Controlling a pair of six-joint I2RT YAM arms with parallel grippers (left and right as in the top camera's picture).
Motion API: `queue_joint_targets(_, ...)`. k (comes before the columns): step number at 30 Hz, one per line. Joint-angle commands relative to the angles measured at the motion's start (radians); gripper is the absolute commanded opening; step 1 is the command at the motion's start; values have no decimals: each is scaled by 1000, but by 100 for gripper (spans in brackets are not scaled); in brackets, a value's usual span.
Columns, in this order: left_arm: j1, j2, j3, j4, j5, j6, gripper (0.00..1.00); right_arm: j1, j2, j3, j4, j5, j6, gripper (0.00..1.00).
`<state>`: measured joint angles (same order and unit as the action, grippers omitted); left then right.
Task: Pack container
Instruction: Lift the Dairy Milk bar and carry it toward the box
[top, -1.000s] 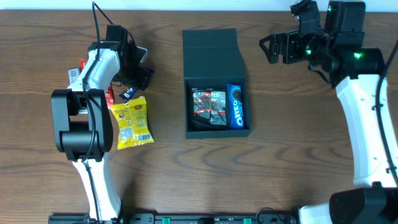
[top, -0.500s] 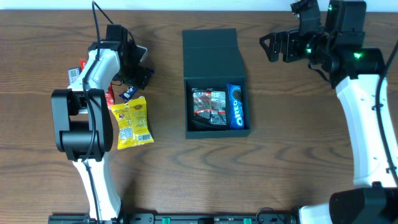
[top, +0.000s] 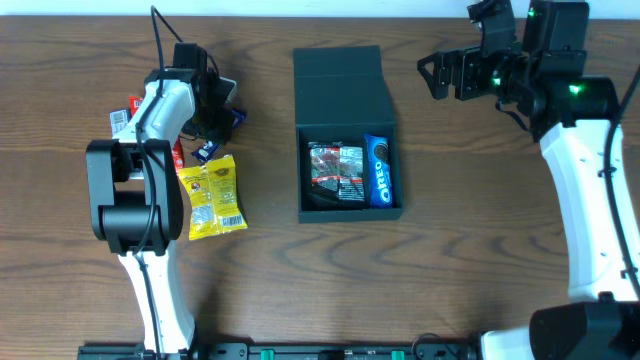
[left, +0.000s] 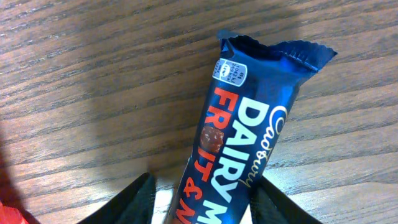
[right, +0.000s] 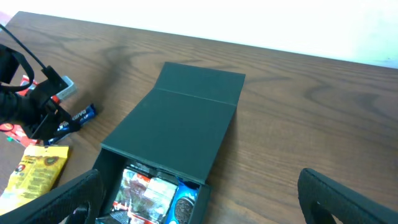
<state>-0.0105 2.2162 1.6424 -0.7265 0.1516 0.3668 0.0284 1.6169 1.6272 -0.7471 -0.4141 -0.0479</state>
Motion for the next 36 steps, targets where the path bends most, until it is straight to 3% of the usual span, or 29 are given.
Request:
queue_joint_targets(1,3,21,-13,-2,-6,-16,44,-1,-3,-3,-1,-1,-13,99)
queue_joint_targets(8,3,20,-13,-2,-5,-70,32,-1,-3,-3,-1,-1,-13,99)
queue_joint_targets(16,3,19,-10,-4,-5,-186,26,-1,-3,-3,-1,-1,-13,99)
queue_joint_targets(27,-16,-46,68,-13,-5,-305,27,-3,-3,-3,0,0,-13,99)
queue_joint_targets(36,-148,-162,182,-27,-6,-328,30,-22,-3,-3,-5,18,-13,99)
